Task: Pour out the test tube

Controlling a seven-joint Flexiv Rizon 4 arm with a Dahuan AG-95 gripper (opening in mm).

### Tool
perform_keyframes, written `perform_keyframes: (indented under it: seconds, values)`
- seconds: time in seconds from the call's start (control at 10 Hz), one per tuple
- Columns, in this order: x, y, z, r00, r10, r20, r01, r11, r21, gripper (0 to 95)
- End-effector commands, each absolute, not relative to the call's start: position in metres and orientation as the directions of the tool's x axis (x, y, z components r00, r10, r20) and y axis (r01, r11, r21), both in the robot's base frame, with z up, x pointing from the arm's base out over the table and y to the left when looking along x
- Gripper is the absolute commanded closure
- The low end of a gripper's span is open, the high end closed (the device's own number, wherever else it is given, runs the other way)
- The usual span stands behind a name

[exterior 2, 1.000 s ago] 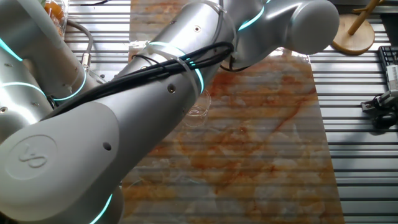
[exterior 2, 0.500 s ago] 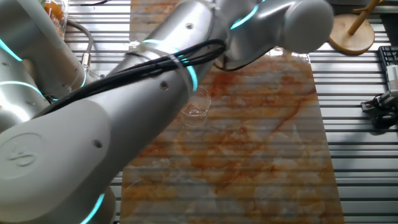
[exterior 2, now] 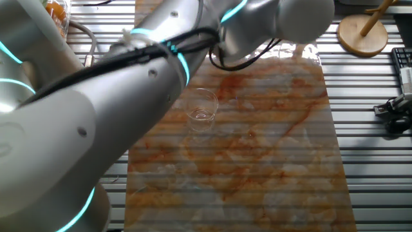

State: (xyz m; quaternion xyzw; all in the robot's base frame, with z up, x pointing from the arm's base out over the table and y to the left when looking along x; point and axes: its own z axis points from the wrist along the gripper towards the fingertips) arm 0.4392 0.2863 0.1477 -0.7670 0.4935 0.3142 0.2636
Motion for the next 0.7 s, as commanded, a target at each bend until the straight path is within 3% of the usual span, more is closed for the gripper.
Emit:
perform_keyframes:
  seconds: [0.1, 0.7]
  values:
    - [0.4391, 0.2849, 0.1485, 0.298, -0.572, -0.764, -0.928, -0.362, -0.090, 57.0]
    - [0.4441, 0.2897, 0.1405, 0.302, -0.582, -0.755, -0.924, -0.372, -0.083, 57.0]
